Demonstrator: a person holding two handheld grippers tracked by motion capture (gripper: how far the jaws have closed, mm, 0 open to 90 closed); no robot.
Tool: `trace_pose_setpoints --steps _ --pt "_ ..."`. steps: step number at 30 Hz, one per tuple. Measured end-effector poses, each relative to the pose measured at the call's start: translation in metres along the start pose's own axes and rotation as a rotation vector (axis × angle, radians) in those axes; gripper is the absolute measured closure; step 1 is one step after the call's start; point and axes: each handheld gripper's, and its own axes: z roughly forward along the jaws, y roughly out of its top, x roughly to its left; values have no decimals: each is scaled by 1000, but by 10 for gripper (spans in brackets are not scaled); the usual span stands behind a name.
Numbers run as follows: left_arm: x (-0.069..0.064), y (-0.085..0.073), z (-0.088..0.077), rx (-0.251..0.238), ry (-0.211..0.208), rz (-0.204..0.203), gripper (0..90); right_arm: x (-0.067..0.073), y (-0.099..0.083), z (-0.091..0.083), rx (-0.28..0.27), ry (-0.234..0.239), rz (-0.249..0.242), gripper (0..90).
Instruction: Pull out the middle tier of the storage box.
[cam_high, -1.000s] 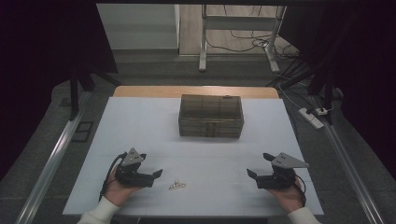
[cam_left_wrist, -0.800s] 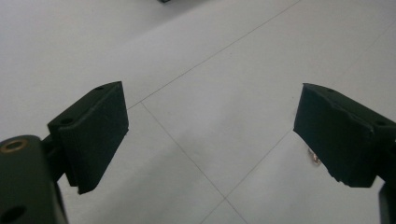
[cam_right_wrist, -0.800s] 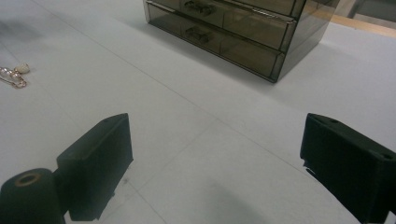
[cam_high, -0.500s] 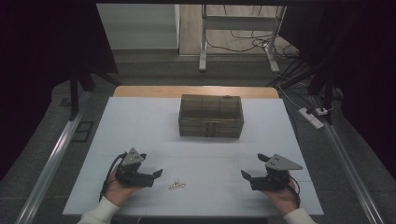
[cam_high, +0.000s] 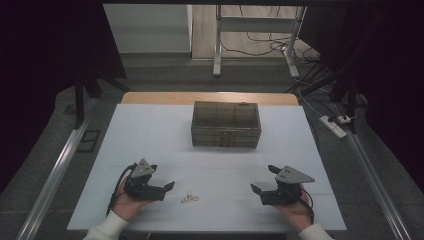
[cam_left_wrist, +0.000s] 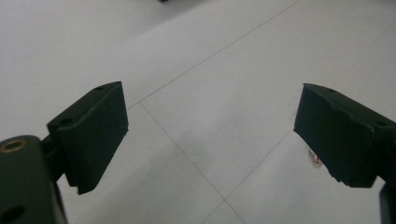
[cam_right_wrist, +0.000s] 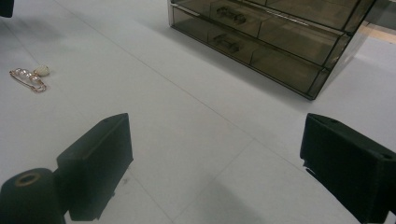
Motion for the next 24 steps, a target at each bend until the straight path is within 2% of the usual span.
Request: trace_pose_setpoints --steps 6,15,24 --pt "0 0 0 0 -2 0 98 3 0 4 6 -9 -17 93" --pt "2 0 0 -6 0 -5 97 10 3 15 12 3 -35 103" --pt "1 1 -1 -15 0 -5 97 23 8 24 15 19 -63 105"
